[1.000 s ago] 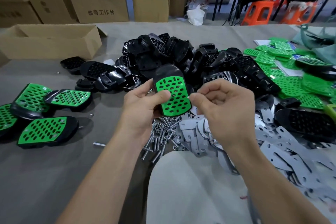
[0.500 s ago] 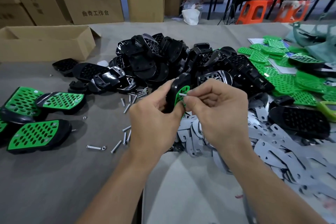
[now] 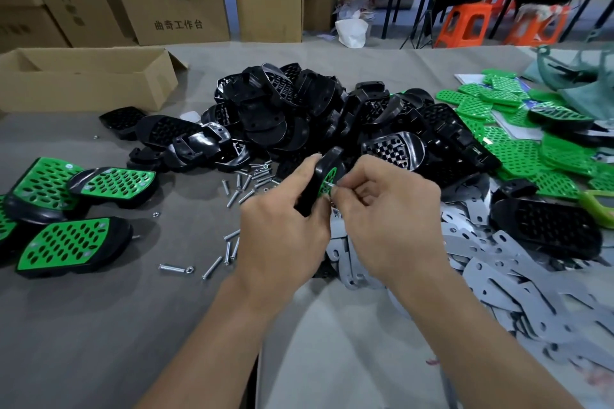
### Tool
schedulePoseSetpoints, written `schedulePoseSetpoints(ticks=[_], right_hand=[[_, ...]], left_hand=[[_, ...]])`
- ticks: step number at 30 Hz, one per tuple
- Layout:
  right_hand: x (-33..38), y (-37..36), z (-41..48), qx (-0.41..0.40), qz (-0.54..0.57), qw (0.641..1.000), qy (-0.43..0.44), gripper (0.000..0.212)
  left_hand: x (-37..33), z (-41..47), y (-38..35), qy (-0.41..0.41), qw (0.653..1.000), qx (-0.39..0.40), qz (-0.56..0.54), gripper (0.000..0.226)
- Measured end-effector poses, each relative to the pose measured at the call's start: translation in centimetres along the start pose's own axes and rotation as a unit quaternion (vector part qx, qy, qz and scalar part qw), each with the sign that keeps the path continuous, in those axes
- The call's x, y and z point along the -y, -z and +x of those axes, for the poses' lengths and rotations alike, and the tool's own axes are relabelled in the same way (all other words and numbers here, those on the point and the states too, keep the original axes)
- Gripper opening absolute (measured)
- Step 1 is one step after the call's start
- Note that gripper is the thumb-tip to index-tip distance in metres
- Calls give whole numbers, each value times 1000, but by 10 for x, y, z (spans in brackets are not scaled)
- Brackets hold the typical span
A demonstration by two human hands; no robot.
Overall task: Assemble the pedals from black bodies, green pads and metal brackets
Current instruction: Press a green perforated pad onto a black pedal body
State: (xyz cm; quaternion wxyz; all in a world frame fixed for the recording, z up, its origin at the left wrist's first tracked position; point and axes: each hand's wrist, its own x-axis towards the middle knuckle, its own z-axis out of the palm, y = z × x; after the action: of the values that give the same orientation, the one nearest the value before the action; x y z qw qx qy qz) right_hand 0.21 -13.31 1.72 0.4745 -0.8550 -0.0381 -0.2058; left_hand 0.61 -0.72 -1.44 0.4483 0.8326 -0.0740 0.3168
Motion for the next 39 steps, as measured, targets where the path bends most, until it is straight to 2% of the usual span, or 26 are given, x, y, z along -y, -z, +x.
schedulePoseSetpoints(ticks=[1, 3, 5, 7, 8, 10, 12, 14, 16, 17, 19, 20, 21, 23, 25, 27, 30, 31, 34, 36, 39], right_hand=[[1, -4, -2, -7, -33, 999, 14, 15], [2, -8, -4, -5, 4, 1000, -14, 15], [1, -6, -1, 12, 139, 985, -98, 20], [0, -2, 2, 35, 254, 953, -163, 25], [0, -1, 1, 32, 236, 960, -147, 27], [-2, -4, -1, 18, 83, 995, -54, 21], [-2, -6, -2, 17, 7, 1000, -16, 19], [-3, -2, 1, 31, 91, 993, -64, 24], [0, 4, 4, 64, 219, 965, -127, 24], [0, 5, 3, 60, 237, 961, -129, 25], [-2, 0, -2, 32, 96, 994, -44, 21], [-1, -3, -4, 22, 9, 1000, 5, 17], [-1, -6, -5, 15, -28, 999, 28, 17], [-2, -4, 0, 38, 75, 996, -13, 20], [-4, 3, 8, 87, 177, 978, -64, 21], [-7, 9, 12, 86, 174, 979, -61, 21], [-11, 11, 13, -11, 117, 993, -33, 40], [-13, 11, 13, -13, 115, 993, -19, 47], [-15, 15, 18, 86, 148, 985, 17, 62], [-17, 17, 21, 139, 205, 968, 34, 57], [-21, 23, 26, 179, 280, 942, 51, 47]], left_hand=[[1, 0, 0, 5, 1000, 1, -6, 53], [1, 1, 1, 11, 1000, -2, -11, 53], [-1, 0, 1, 13, 1000, -8, -12, 52], [-2, 0, 2, 15, 1000, -2, -7, 51], [-3, 1, 1, 17, 1000, 9, -6, 51], [-2, 2, 1, 39, 998, 34, -18, 50], [-1, 2, 2, 57, 997, 44, -24, 52], [-2, 2, 3, 50, 998, 40, -21, 51], [-5, 2, 4, 37, 999, 36, -15, 49], [-6, 2, 4, 32, 999, 35, -13, 49], [-8, 2, 4, 27, 999, 41, -23, 48], [-8, 1, 4, 30, 998, 46, -29, 47], [-8, 2, 5, 37, 998, 50, -34, 46], [-6, 3, 6, 58, 996, 56, -49, 47], [-6, 6, 5, 75, 991, 67, -85, 50], [-8, 9, 5, 83, 984, 71, -143, 55], [-9, 13, 3, 104, 962, 79, -238, 58], [-9, 13, 4, 108, 957, 82, -258, 58], [-9, 15, 5, 108, 947, 89, -289, 58], [-12, 15, 7, 105, 943, 105, -297, 56], [-14, 15, 10, 93, 948, 117, -279, 52]])
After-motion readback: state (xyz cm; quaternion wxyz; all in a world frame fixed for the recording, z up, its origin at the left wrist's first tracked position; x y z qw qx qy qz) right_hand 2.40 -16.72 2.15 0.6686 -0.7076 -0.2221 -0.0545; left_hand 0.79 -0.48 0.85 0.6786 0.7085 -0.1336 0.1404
